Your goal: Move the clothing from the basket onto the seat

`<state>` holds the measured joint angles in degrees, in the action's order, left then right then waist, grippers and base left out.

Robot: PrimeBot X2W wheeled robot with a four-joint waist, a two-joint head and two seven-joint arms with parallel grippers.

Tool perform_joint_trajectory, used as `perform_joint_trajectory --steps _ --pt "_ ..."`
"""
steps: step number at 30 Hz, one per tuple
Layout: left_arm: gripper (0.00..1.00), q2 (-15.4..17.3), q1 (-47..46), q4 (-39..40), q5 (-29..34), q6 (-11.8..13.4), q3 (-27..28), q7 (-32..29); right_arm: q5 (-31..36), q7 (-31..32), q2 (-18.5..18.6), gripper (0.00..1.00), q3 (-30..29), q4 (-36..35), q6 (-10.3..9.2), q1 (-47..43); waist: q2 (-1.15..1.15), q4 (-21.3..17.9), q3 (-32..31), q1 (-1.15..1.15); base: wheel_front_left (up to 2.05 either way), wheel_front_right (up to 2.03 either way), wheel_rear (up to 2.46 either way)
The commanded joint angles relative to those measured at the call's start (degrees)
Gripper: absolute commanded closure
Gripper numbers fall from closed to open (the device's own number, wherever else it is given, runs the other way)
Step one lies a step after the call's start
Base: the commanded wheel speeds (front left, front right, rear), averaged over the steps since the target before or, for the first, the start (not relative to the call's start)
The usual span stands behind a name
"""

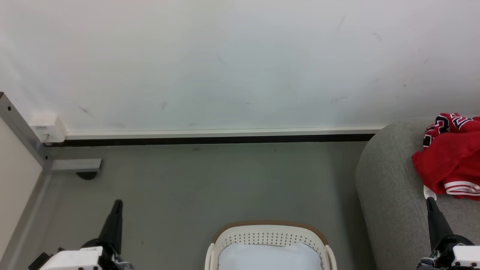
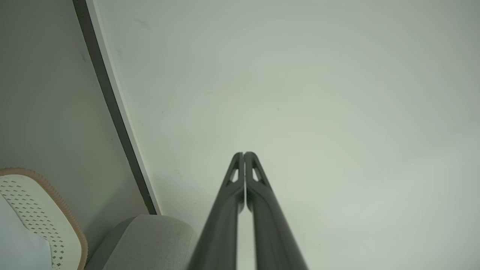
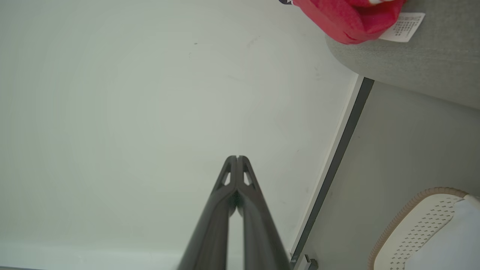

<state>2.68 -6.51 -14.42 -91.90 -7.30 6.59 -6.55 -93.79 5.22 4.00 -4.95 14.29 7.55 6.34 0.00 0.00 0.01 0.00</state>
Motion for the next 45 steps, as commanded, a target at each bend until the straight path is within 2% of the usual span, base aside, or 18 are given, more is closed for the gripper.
perform_joint_trajectory --steps 1,45 --pt "1.00 0.38 -0.46 -0.07 -0.77 -0.35 0.16 -0.32 0.06 0.25 0.09 1.00 -0.18 0.10 -0.12 0.39 0.00 0.00 0.00 0.00 0.00 0.00 0.00" --pt "1.00 0.38 -0.46 -0.07 -0.78 -0.36 0.15 -0.31 0.32 0.47 -0.15 1.00 -0.47 0.13 -0.12 0.43 0.00 0.00 0.00 0.00 0.00 0.00 0.00"
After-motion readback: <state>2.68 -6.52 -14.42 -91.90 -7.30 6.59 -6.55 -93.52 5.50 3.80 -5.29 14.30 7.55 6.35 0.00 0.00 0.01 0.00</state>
